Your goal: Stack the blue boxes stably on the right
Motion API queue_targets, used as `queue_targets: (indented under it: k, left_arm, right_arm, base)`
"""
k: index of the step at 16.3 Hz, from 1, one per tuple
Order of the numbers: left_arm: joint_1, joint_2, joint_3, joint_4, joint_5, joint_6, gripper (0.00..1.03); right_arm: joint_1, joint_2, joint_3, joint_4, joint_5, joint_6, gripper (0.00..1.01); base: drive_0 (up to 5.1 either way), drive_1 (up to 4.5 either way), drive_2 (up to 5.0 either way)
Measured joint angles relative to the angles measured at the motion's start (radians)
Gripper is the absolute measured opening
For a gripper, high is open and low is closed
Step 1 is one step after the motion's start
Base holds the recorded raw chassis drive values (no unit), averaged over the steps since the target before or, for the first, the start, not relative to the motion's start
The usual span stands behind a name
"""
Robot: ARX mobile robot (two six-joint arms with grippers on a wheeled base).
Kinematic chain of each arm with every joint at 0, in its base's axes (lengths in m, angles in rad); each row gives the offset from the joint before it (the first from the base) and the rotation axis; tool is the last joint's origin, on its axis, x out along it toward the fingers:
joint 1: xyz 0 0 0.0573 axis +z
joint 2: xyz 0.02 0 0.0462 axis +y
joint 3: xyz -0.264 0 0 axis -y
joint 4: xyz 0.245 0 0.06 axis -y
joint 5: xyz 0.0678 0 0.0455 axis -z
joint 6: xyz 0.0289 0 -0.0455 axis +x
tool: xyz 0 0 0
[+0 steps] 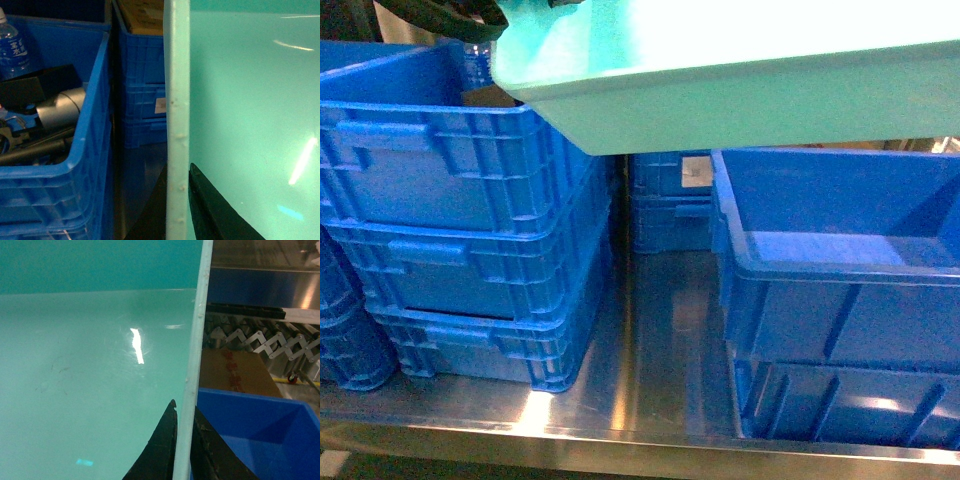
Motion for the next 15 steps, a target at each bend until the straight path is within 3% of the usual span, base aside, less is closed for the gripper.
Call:
queue_targets:
  k: [7,15]
  left_arm:
    - [0.000,0.000,0.000,-0.003,0.001,0.000,0.08]
    - [0.000,0.000,0.000,-0.003,0.002,0.000,0.08]
  right_arm:
    - [0.000,0.000,0.000,0.000,0.000,0.000,0.07]
    - [0.000,0.000,0.000,-0.001,0.000,0.000,0.07]
  base:
    - [-1.6,-1.62,-1.6]
    - [4.1,-2.27,-2.3]
